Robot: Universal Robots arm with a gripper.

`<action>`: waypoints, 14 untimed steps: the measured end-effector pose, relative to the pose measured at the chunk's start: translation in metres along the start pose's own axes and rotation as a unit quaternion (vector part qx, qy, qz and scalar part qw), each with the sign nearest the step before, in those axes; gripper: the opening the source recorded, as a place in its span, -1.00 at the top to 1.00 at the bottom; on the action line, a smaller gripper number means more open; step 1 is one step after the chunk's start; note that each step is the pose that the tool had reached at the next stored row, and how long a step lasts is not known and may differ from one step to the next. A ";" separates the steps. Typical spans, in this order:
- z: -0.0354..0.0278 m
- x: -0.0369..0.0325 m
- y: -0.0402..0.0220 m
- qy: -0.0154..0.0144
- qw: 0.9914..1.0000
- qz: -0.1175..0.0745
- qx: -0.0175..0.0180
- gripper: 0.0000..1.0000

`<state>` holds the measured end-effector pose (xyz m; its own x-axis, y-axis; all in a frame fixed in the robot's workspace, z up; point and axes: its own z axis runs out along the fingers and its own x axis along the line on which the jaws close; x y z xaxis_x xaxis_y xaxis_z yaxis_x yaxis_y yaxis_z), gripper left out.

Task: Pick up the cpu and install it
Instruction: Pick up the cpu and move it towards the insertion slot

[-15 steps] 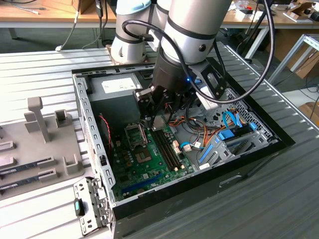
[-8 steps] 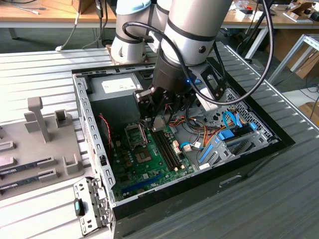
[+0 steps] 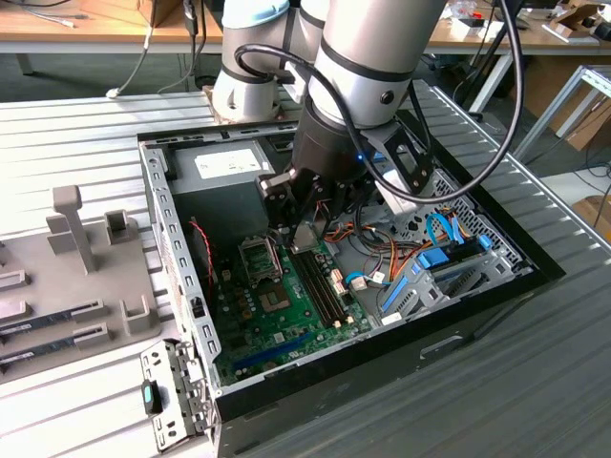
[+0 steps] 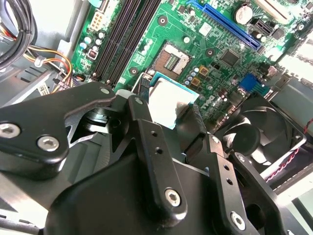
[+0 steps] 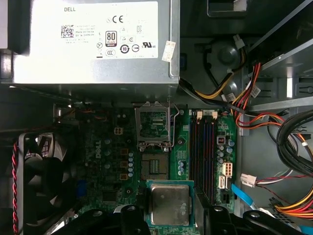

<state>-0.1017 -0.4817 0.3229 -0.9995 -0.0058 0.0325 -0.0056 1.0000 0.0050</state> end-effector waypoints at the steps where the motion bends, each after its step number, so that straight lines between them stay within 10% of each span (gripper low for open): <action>1: 0.0002 0.0000 0.0000 0.000 1.000 0.000 0.000 0.05; 14: 0.0063 -0.0015 -0.0012 0.000 1.000 0.000 0.000 0.05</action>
<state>-0.1004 -0.4828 0.3166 -0.9995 -0.0058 0.0325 -0.0056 1.0000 0.0051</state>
